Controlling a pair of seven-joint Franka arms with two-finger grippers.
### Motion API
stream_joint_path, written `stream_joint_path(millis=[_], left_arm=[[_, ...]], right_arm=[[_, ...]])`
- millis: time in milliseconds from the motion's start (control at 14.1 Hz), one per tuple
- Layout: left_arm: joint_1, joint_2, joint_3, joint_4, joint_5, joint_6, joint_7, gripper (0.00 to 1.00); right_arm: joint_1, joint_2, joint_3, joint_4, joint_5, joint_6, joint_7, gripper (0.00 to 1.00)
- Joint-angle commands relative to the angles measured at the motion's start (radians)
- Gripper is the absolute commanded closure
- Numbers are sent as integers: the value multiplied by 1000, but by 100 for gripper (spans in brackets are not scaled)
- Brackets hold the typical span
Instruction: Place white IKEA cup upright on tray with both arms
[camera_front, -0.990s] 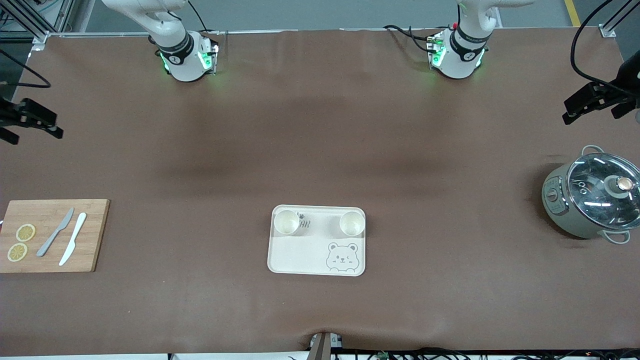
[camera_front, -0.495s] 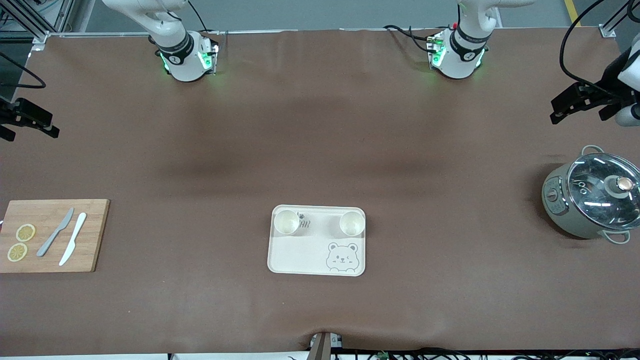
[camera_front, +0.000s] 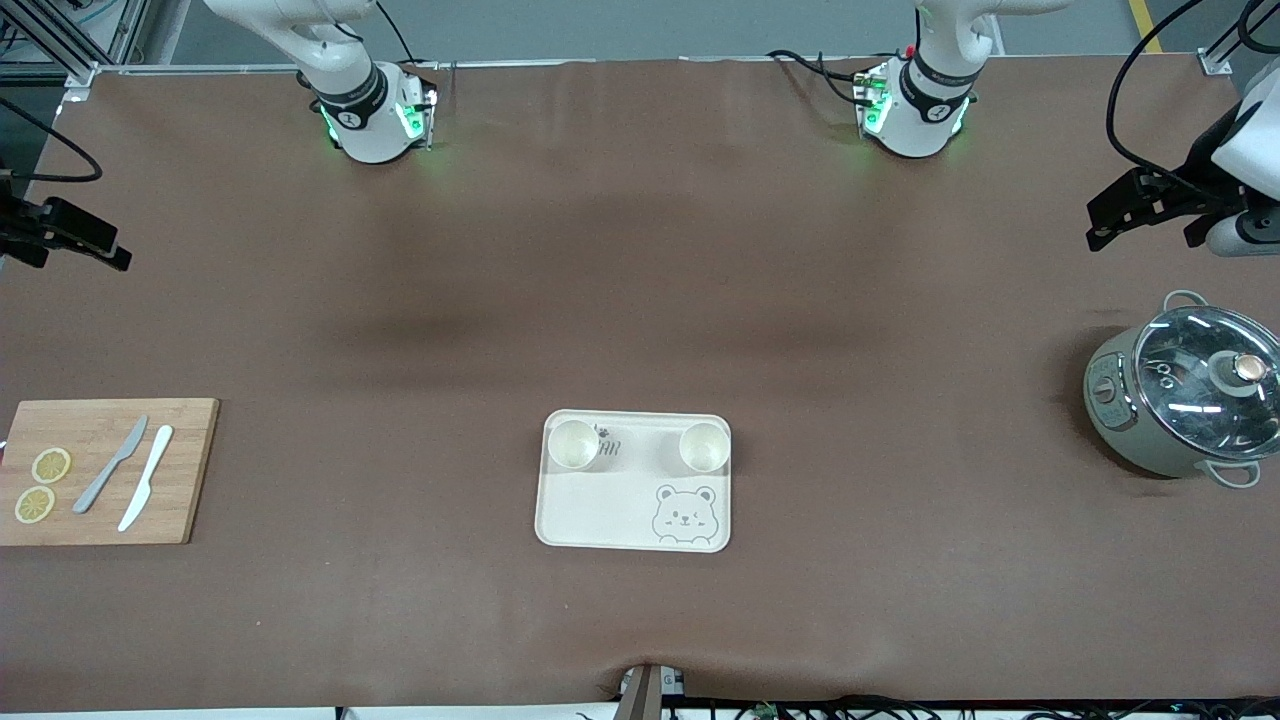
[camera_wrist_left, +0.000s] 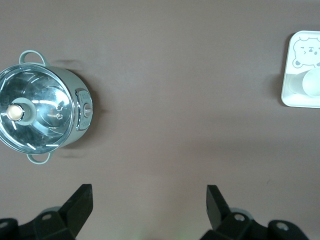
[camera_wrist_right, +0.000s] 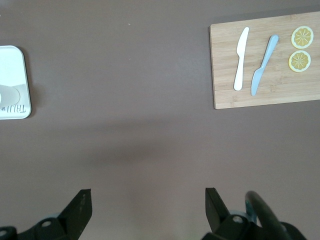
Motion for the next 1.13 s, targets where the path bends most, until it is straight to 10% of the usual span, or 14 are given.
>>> stream_joint_path(millis=[0, 1061], left_arm=[[-2, 8, -4, 15, -12, 7, 21, 0], [-2, 33, -2, 21, -8, 5, 20, 0]], right_arm=[[-10, 16, 4, 43, -10, -6, 20, 0], [-13, 31, 0, 51, 2, -6, 17, 0]])
